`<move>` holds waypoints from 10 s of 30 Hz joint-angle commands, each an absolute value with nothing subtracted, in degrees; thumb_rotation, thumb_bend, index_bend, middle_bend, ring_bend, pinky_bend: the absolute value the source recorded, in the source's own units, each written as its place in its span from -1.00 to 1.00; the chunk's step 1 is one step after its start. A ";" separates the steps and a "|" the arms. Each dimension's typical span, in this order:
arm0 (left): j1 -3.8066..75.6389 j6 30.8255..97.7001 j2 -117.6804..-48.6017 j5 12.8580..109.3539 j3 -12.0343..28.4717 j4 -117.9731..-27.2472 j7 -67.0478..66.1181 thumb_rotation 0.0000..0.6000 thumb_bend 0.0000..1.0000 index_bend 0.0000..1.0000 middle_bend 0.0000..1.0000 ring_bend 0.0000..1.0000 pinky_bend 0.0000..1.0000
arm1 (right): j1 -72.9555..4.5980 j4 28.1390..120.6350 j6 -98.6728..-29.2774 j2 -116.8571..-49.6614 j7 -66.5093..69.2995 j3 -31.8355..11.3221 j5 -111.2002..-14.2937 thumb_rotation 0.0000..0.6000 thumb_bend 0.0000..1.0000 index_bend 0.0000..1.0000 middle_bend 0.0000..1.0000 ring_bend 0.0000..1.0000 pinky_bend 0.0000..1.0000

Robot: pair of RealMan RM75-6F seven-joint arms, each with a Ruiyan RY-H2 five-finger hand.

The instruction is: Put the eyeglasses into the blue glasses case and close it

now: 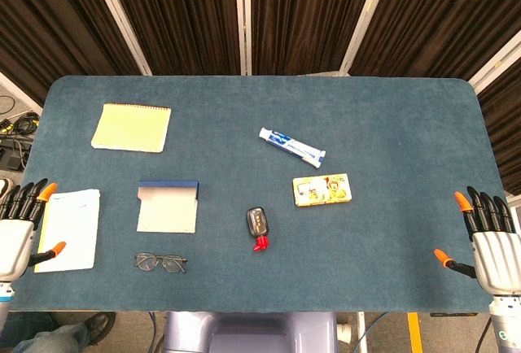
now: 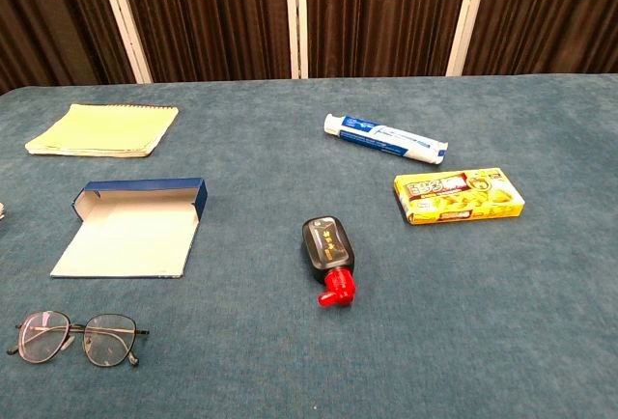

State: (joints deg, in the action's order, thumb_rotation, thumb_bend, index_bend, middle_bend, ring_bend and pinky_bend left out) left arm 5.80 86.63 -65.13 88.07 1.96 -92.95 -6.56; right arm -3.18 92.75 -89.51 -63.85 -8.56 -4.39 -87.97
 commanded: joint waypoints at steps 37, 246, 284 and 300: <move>12.52 67.60 -82.61 81.96 -2.27 -98.31 -32.28 1.00 -0.04 -0.07 -1.00 -1.00 -1.00 | -3.68 94.04 -86.88 -61.26 -1.47 -3.87 -87.84 1.00 -1.00 -1.00 -1.00 -1.00 -1.00; 40.37 52.83 -97.74 63.32 10.35 -65.57 -15.27 1.00 -0.65 -1.00 -1.00 -1.00 -1.00 | -6.00 92.02 -81.76 -63.52 -4.00 -5.89 -80.31 1.00 -1.00 -1.00 -1.00 -1.00 -1.00; 34.50 59.32 -90.80 70.44 5.62 -74.96 -11.47 1.00 -0.65 -1.00 -1.00 -1.00 -1.00 | -5.91 92.50 -81.99 -63.15 -3.24 -5.74 -80.86 1.00 -1.00 -1.00 -1.00 -1.00 -1.00; 28.04 66.74 -89.29 73.87 0.56 -81.57 -19.02 1.00 -0.59 -0.74 -1.00 -1.00 -1.00 | -5.50 93.20 -82.62 -61.89 -0.53 -5.25 -82.46 1.00 -1.00 -1.00 -1.00 -1.00 -1.00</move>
State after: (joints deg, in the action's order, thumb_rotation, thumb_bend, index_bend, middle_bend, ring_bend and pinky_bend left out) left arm 28.26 66.44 -88.94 73.61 0.55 -81.91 -18.82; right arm -5.50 93.20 -82.63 -61.92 -0.55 -5.25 -82.44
